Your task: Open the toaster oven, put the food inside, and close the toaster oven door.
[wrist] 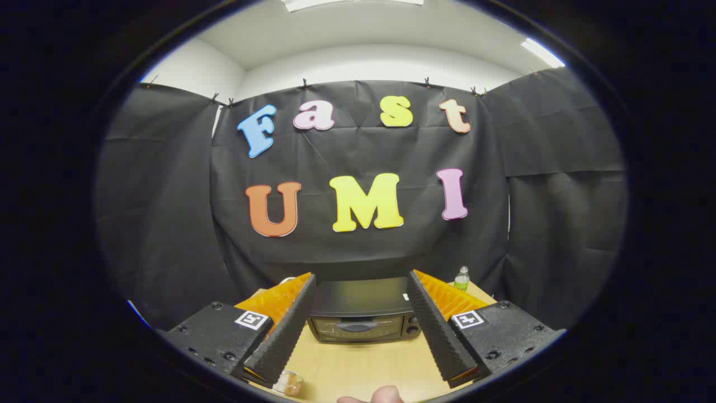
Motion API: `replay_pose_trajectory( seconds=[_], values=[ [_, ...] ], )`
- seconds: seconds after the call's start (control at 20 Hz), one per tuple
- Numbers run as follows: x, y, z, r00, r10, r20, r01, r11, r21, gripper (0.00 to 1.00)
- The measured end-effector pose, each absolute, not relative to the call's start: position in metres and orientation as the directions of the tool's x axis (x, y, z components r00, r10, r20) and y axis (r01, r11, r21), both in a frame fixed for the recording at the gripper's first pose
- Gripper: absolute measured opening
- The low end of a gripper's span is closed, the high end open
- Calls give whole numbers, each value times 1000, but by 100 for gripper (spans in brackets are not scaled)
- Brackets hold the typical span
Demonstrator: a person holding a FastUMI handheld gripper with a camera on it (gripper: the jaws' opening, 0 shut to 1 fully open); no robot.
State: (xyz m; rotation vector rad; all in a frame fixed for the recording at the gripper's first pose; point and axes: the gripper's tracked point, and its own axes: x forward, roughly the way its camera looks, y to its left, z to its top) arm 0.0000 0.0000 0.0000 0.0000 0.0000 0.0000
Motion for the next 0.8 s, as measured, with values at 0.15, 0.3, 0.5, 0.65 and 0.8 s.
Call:
replay_pose_trajectory(
  seconds=[0.15, 0.3, 0.5, 0.65, 0.8],
  values=[
    [2, 0, 0, 1000, 5, 1, -5, 1000, -1, 100],
    [2, 0, 1, 1000, 10, 1, -10, 1000, 2, 100],
    [2, -3, 0, 1000, 8, 2, -8, 1000, 0, 100],
    [2, -6, -1, 1000, 6, -1, -6, 1000, 0, 100],
    [2, -7, -2, 1000, 4, -5, -4, 1000, 3, 100]
  ],
)
